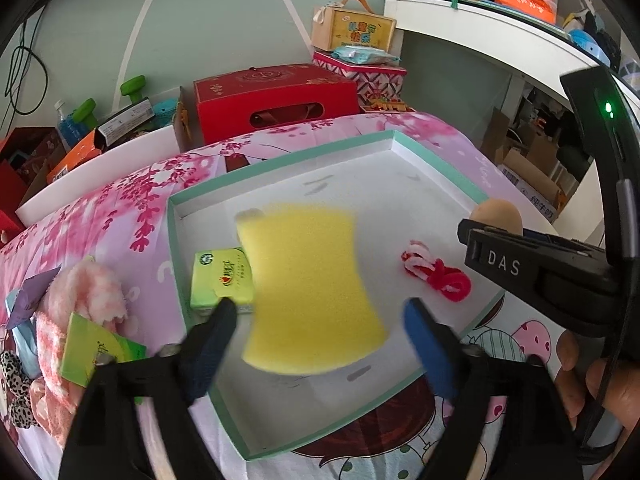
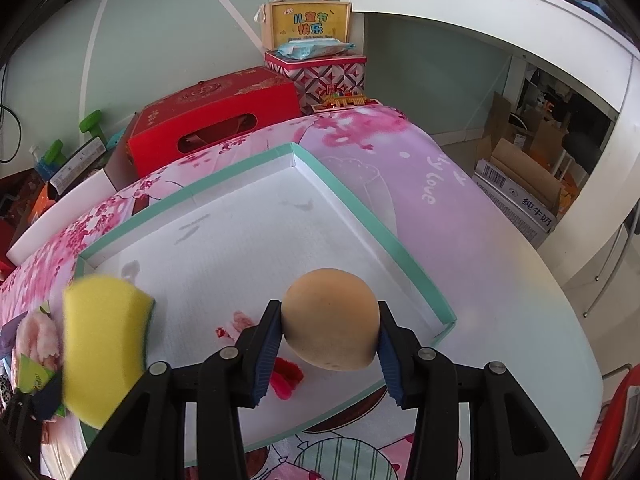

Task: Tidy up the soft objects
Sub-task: 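Open both tools to release the sponges into the tray, then withdraw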

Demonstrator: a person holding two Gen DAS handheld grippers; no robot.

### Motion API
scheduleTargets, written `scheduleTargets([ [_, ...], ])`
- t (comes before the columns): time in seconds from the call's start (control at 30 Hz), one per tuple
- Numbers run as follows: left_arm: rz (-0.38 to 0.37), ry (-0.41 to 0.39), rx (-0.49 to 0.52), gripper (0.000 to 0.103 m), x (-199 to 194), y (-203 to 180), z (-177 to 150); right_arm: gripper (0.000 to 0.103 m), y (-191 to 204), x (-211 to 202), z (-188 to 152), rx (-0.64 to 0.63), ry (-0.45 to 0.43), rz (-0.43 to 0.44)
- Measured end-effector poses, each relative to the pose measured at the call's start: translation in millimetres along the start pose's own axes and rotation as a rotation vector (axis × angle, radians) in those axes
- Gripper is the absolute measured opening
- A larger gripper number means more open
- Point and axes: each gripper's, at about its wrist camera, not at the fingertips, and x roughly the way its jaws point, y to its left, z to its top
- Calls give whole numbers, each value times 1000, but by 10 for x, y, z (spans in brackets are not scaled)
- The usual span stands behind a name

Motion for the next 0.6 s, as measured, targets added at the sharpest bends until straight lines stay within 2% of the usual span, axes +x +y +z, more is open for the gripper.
scheduleTargets([
  [0.07,-4,-2,-7,90,-17,15,6,52,-1,0,2,0,-1,0],
  [0.13,-3,-1,-12,90,-29,31,9,67,1,2,1,-1,0,-4],
  [0.27,21,4,-17,90,-46,72,8,69,-21,-8,2,8,0,-9],
  [0.37,50,4,-36,92,-61,137,5,77,-30,1,-4,3,4,-17],
  [0.43,64,4,-66,93,-72,212,8,90,-32,5,-8,-2,5,-21],
  [0.53,74,6,-99,93,-84,302,9,100,-32,-3,-9,-7,4,-19],
  [0.6,94,6,-122,93,-96,369,8,103,-31,-13,-12,-11,1,-18],
])
